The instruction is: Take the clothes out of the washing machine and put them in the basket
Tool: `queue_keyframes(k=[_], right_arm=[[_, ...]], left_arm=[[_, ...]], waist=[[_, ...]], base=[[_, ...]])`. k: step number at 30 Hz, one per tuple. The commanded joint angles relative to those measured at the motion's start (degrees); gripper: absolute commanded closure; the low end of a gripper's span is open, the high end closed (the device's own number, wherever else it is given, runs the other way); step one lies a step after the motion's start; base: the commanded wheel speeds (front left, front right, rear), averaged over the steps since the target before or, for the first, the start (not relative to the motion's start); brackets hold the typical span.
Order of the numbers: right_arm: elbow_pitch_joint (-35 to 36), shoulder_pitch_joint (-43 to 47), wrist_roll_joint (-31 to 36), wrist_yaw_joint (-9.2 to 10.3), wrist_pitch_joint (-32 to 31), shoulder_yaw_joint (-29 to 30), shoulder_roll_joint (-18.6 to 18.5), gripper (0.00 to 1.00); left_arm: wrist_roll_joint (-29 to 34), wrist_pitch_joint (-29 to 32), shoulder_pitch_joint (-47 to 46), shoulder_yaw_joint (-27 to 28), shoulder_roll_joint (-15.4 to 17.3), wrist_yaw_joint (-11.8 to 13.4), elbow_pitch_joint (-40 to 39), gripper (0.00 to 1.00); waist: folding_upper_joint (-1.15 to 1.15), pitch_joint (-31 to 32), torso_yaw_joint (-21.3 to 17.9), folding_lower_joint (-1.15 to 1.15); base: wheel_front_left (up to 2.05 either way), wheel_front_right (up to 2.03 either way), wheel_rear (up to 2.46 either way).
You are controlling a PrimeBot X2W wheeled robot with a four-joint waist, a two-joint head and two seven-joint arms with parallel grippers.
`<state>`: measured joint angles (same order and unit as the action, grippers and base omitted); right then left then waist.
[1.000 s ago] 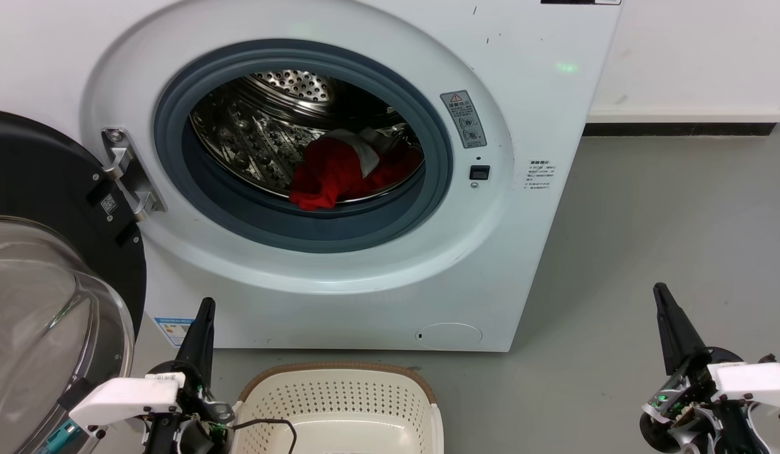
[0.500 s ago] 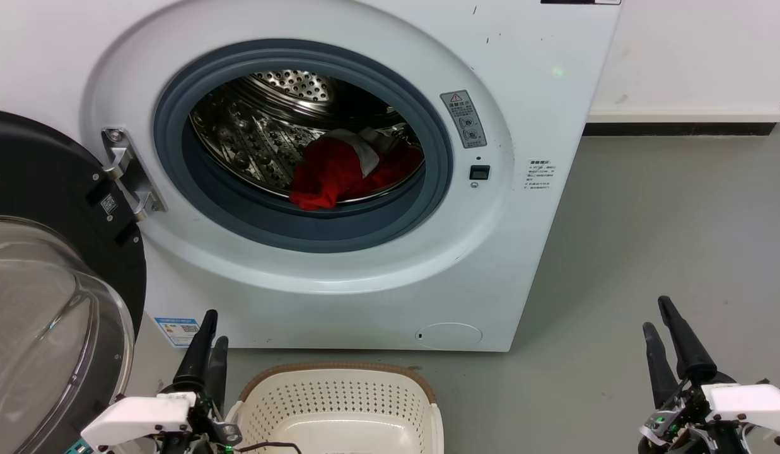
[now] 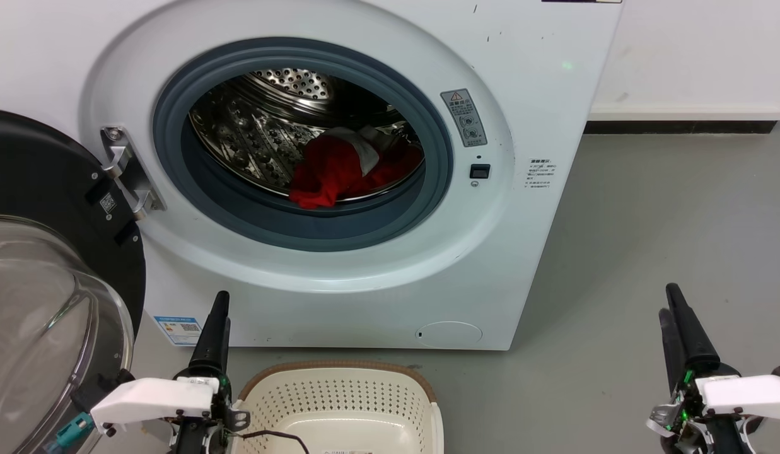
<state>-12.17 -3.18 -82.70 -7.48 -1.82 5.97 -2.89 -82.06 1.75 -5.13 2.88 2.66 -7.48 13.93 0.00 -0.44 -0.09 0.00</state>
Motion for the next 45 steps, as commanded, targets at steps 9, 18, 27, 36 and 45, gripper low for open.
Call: queue_keyframes(k=[9,18,27,36,45], right_arm=[[4.74,0.11,14.77,-0.01,2.65,-1.12,-0.06,0.0],[6.95,0.87,26.61,-0.01,4.61,-2.13,-0.05,0.0],[7.51,1.53,37.14,-0.01,6.17,-2.89,-0.06,0.0],[7.3,2.0,45.73,-0.01,7.82,-3.0,-0.05,0.0],[6.61,2.47,52.83,-0.01,9.33,-2.86,-0.05,0.0]], left_arm=[[12.84,-2.57,-2.35,-1.26,0.17,0.22,-3.24,0.0],[24.01,-4.52,-2.89,-3.72,0.18,1.12,-4.15,0.0],[32.27,-6.13,-3.16,-5.34,0.2,2.33,-4.41,0.0],[40.33,-7.76,-3.43,-6.7,0.2,3.27,-4.16,0.0],[47.75,-9.25,-3.48,-7.48,0.23,4.0,-3.54,0.0]], waist=[[0.0,-0.1,-0.11,0.0],[0.0,-0.08,-0.11,0.0],[0.0,-0.1,-0.1,0.0],[0.0,-0.17,0.01,0.0],[0.0,-0.11,0.06,0.0]], base=[[0.0,0.0,0.0],[0.0,0.0,0.0],[0.0,0.0,0.0],[0.0,0.0,0.0],[0.0,0.0,0.0]])
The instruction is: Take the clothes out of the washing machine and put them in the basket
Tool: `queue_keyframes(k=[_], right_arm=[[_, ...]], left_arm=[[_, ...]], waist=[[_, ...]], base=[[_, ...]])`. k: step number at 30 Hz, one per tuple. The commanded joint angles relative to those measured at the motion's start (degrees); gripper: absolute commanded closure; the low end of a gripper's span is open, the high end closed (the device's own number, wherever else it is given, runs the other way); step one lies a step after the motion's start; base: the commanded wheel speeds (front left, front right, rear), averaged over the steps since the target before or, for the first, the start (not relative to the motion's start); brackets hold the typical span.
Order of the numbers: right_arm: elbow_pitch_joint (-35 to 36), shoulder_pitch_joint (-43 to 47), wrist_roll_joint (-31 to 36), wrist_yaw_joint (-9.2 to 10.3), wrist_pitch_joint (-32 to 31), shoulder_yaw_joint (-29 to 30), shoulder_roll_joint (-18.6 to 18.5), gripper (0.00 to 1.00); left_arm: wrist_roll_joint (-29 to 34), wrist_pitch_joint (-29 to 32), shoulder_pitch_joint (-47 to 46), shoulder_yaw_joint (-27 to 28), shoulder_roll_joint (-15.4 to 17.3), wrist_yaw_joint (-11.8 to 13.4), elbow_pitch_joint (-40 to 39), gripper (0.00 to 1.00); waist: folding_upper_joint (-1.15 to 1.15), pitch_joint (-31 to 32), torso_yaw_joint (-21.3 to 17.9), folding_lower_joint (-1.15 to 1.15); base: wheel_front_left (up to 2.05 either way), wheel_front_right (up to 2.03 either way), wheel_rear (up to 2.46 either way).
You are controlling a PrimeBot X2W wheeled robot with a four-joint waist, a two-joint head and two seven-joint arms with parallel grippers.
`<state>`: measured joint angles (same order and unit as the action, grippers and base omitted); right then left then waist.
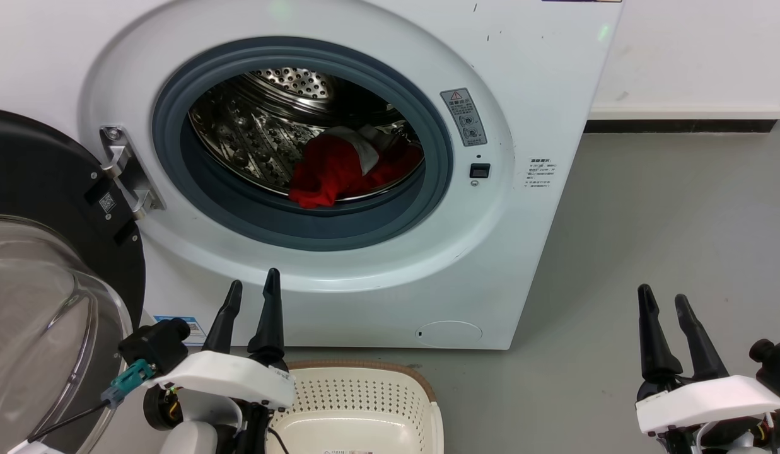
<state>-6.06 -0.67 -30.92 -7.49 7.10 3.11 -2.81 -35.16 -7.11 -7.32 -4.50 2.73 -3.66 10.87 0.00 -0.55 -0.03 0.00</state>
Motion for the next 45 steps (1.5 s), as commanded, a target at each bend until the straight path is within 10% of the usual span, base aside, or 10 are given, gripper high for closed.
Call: queue_keyframes(k=[1,45], right_arm=[[0.4,0.01,1.69,0.0,0.62,0.06,-0.14,0.0],[0.37,1.6,25.36,0.01,6.55,-0.63,-0.12,0.0]], left_arm=[[1.59,-0.54,-1.32,-0.12,0.17,0.21,-0.41,0.0],[26.48,-6.48,-1.44,-2.78,0.21,2.01,1.04,0.0]], waist=[[0.0,0.01,0.01,0.0],[0.0,0.08,0.37,0.0]], base=[[0.0,0.0,0.0],[0.0,0.0,0.0]])
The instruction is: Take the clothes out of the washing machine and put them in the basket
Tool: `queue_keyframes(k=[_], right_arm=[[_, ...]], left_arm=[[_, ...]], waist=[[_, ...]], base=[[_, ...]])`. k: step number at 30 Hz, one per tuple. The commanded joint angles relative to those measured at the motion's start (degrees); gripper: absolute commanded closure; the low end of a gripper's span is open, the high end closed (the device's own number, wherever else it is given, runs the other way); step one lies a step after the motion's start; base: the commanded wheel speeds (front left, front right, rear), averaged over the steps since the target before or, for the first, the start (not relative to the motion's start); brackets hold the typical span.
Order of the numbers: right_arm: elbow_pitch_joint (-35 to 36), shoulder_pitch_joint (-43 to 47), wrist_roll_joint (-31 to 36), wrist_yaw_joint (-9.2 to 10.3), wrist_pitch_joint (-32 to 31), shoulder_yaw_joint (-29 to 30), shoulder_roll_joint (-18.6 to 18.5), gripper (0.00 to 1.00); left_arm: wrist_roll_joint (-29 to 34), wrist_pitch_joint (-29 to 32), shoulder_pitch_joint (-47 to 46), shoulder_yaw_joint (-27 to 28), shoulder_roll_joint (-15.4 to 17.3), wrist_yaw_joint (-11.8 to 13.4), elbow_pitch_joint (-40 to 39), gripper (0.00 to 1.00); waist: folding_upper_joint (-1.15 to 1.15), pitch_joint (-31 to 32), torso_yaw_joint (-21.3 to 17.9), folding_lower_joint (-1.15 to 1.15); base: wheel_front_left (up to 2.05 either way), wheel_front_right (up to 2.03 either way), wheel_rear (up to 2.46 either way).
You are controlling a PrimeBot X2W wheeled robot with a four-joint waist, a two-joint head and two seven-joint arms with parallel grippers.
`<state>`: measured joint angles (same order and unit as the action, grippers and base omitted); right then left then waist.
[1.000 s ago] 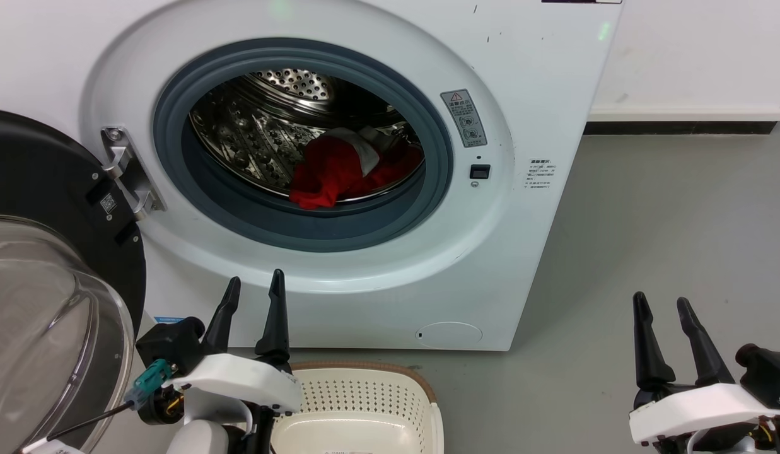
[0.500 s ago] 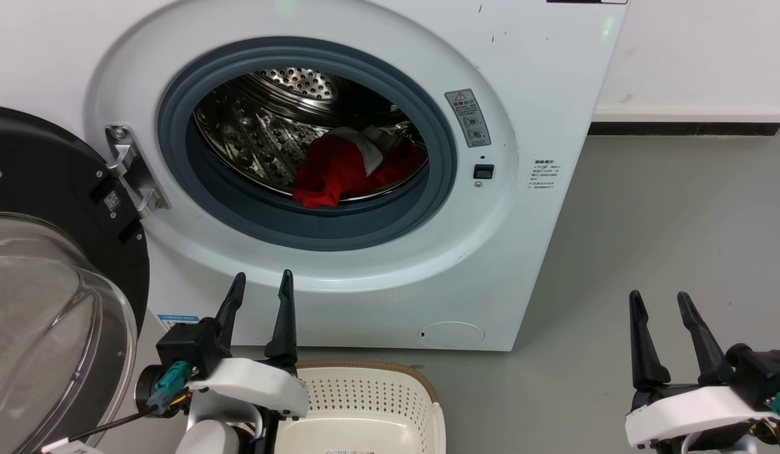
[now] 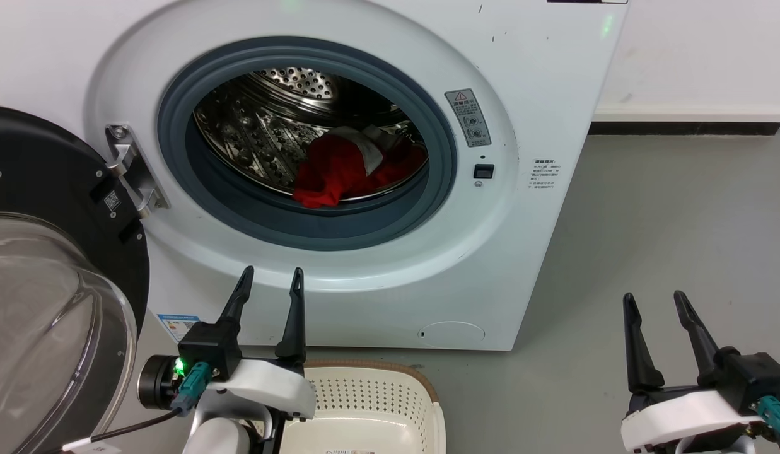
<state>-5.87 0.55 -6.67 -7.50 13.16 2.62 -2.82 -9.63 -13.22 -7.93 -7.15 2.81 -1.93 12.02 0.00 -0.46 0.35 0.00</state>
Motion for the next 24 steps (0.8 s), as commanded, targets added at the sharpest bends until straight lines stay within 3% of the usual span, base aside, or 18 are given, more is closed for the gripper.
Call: queue_keyframes(k=[1,16,24], right_arm=[[0.17,0.41,1.4,0.02,0.55,-0.16,-0.11,0.0],[0.18,0.81,6.59,0.02,2.13,-0.37,-0.1,0.0],[-0.07,0.8,6.43,0.02,2.06,-0.14,-0.1,0.0]], left_arm=[[1.34,-0.49,-0.79,-0.18,0.13,0.38,-0.08,0.0],[6.77,-2.08,-1.04,-0.97,0.13,1.21,0.5,0.0],[6.71,-2.12,-1.13,-1.03,0.12,1.32,0.93,0.0]], waist=[[0.0,-0.01,-0.02,0.0],[0.0,-0.23,0.24,0.0],[0.0,-0.09,0.49,0.0]], base=[[0.0,0.0,0.0],[0.0,0.0,0.0],[0.0,0.0,0.0]])
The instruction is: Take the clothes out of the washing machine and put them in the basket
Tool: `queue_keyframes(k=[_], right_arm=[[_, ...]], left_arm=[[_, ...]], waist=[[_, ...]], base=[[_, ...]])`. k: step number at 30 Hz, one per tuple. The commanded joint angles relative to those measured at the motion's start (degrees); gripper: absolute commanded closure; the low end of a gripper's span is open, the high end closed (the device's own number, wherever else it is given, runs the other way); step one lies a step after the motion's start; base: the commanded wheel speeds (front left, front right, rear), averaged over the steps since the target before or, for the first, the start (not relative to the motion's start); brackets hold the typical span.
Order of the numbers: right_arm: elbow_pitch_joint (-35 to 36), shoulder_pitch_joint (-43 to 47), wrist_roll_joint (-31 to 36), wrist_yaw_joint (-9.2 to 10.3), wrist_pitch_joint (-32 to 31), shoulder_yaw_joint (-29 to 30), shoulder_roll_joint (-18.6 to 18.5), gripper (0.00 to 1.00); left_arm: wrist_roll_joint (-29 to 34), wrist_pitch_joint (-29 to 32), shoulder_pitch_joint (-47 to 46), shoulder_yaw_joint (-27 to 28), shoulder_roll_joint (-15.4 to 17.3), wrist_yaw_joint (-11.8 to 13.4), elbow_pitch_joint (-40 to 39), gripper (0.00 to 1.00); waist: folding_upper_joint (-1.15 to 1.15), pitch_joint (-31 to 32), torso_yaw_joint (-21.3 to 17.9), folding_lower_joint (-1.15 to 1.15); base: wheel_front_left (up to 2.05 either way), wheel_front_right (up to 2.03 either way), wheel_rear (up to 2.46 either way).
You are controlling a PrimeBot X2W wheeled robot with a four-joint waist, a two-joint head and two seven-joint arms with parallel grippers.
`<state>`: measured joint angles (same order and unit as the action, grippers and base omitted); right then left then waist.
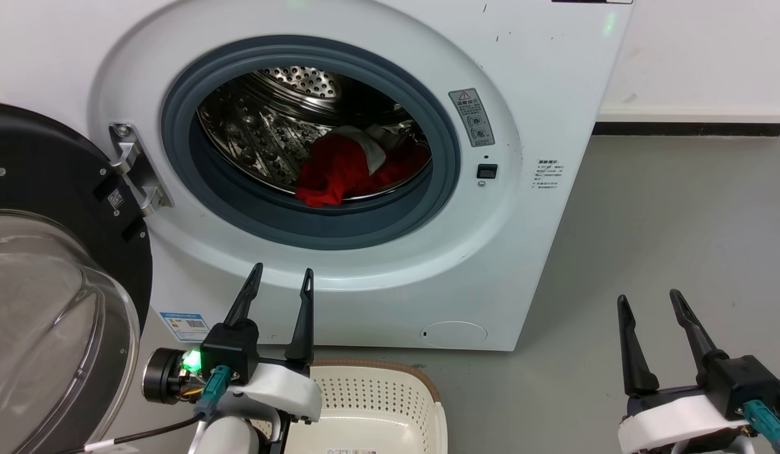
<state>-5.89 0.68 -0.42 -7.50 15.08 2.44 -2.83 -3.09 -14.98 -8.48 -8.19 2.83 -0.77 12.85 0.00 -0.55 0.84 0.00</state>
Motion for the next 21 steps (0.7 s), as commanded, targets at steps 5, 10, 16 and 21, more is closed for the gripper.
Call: queue_keyframes(k=[5,10,16,21], right_arm=[[-0.09,0.55,-0.23,0.02,0.13,0.04,-0.09,0.0],[-0.16,0.67,-0.37,0.02,0.14,0.26,-0.09,0.0],[-0.28,0.37,-0.36,0.02,0.14,0.17,-0.09,0.0],[0.41,-0.47,-0.49,0.02,0.13,-0.15,-0.08,0.0]], left_arm=[[0.09,-0.25,-0.54,0.12,0.1,0.24,0.31,0.0],[-0.14,-0.25,-0.8,-0.02,0.1,0.36,0.55,0.0],[-0.49,-0.25,-1.16,-0.16,0.1,0.63,0.85,0.0],[-0.63,-0.25,-2.64,0.03,0.1,0.91,1.33,0.0]], waist=[[0.0,0.05,0.04,0.0],[0.0,0.13,0.34,0.0],[0.0,-0.07,0.67,0.0],[0.0,-1.54,0.49,0.0]], base=[[0.0,0.0,0.0],[0.0,0.0,0.0],[0.0,0.0,0.0],[0.0,0.0,0.0]])
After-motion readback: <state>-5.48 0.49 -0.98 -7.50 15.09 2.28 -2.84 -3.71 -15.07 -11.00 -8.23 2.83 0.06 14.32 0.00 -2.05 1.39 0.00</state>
